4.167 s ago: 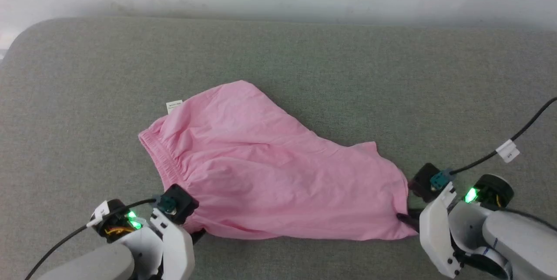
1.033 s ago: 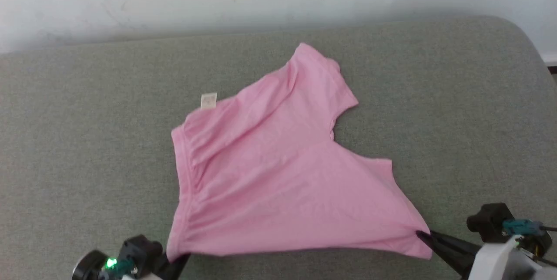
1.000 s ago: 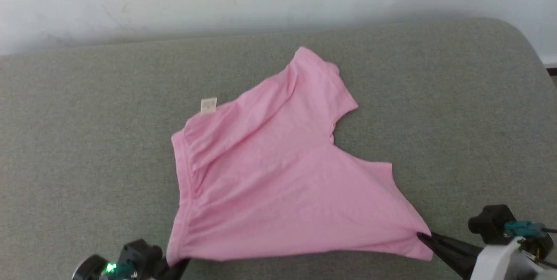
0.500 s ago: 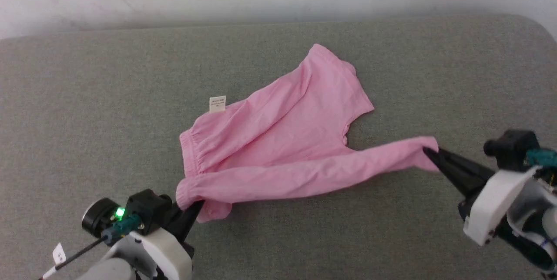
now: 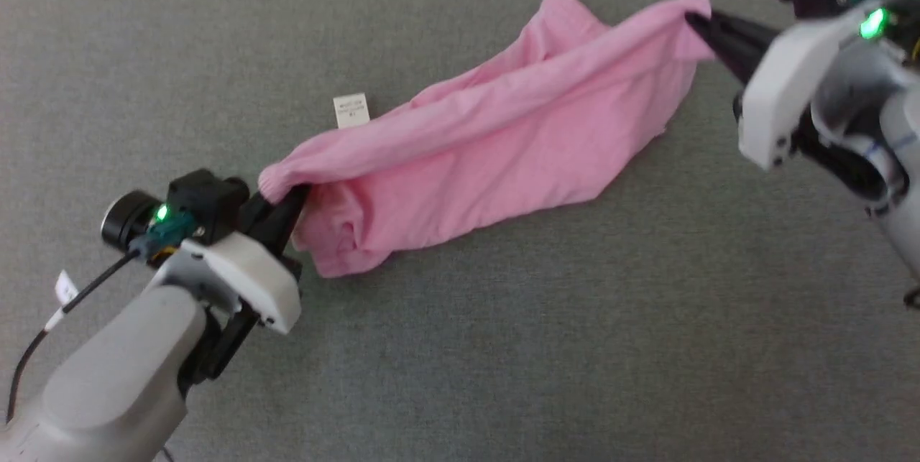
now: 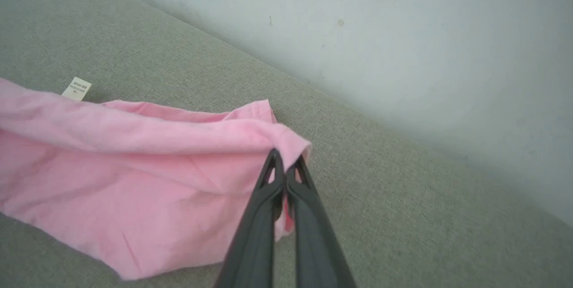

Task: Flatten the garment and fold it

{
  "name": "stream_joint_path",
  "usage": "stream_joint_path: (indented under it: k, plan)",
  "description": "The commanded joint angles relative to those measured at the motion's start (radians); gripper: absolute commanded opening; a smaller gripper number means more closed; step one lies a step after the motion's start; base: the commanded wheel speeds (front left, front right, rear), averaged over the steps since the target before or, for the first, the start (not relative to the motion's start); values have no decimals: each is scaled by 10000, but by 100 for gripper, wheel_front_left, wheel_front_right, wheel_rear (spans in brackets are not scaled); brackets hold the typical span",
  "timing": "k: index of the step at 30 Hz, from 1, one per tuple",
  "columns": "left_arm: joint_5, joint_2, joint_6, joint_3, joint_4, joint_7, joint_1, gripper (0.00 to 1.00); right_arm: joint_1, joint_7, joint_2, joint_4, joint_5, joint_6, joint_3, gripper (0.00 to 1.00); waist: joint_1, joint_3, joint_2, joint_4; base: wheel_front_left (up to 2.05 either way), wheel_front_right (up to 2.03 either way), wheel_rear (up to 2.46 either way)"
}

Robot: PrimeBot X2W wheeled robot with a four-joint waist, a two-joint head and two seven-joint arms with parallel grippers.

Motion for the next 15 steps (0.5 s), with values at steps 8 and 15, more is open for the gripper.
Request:
stream_joint_path:
  k: [8,15]
  plan:
    - [317,-571,-251,-150,827,-90,-882,0,-2002,63,765,2677,-158,-19,1020,0,-4,1725,0,804,0,0,0]
    - [426,-830,-411,-373,1309,-199,-1007,0,-2421,-171,894,3798,317,-19,2279,0,-4,1820,0,990,0,0,0]
